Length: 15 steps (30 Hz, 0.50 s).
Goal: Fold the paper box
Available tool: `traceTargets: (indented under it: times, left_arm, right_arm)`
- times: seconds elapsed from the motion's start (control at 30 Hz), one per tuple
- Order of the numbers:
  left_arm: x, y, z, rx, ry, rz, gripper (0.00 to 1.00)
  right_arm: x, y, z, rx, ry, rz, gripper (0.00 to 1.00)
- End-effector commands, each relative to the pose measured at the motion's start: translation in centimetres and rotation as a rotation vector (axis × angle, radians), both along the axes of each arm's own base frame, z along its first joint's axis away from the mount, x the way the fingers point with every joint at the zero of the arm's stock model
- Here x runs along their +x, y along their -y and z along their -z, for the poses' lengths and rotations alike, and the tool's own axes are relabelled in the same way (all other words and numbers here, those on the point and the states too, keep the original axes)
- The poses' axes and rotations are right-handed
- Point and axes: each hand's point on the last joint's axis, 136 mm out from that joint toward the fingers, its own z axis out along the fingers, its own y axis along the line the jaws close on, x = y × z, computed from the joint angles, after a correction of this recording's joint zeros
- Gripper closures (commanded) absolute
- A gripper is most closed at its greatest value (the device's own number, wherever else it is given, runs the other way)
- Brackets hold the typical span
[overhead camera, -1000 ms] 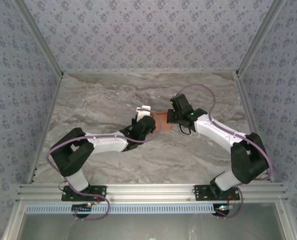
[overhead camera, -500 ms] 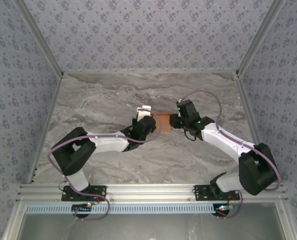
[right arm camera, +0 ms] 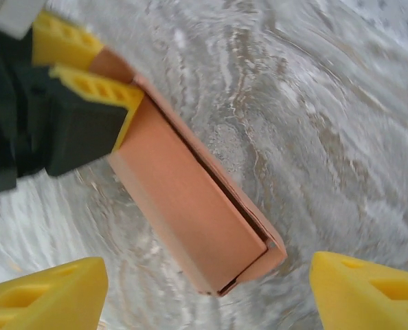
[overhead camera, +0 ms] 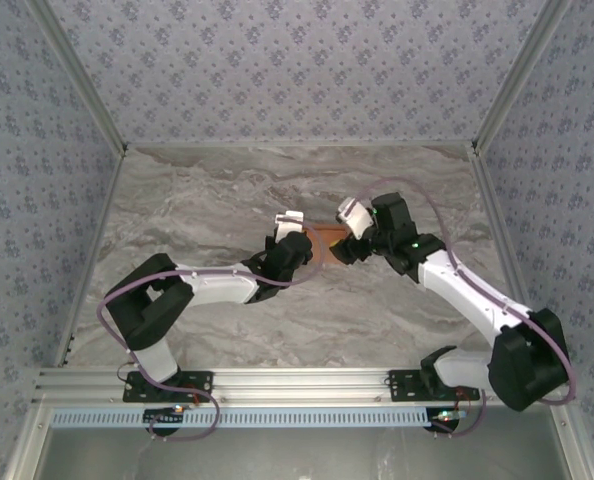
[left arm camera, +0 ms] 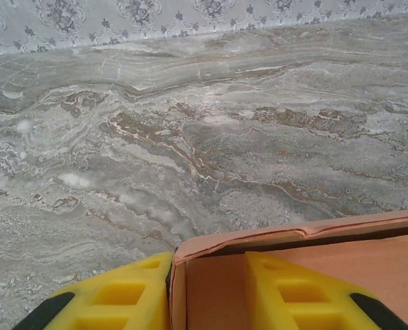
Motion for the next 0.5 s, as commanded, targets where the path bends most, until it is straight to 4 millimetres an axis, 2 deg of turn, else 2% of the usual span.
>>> traceTargets:
  times: [0.0, 0.07, 0.27, 0.47]
  left_arm:
    - [-0.9, 0.0, 2.0, 0.07, -0.048, 0.042, 0.7]
    - [-0.9, -0.1, 2.0, 0.069, -0.048, 0.043, 0.7]
    - [-0.9, -0.2, 2.3, 0.057, -0.055, 0.043, 0.7]
    - [-0.6, -0.3, 2.5, 0.045, -0.065, 0.041, 0.7]
  right_arm:
    - [0.3, -0.8, 2.1, -0.236, 0.177, -0.317, 0.2]
    - [0.8, -1.1, 2.9, -0.271, 0.212, -0.37, 0.2]
    - [2.0, -2.0, 2.2, -0.286, 0.327, -0.414, 0.2]
    - [1.9, -2.3, 4.3, -0.346, 0.327, -0.489, 0.24]
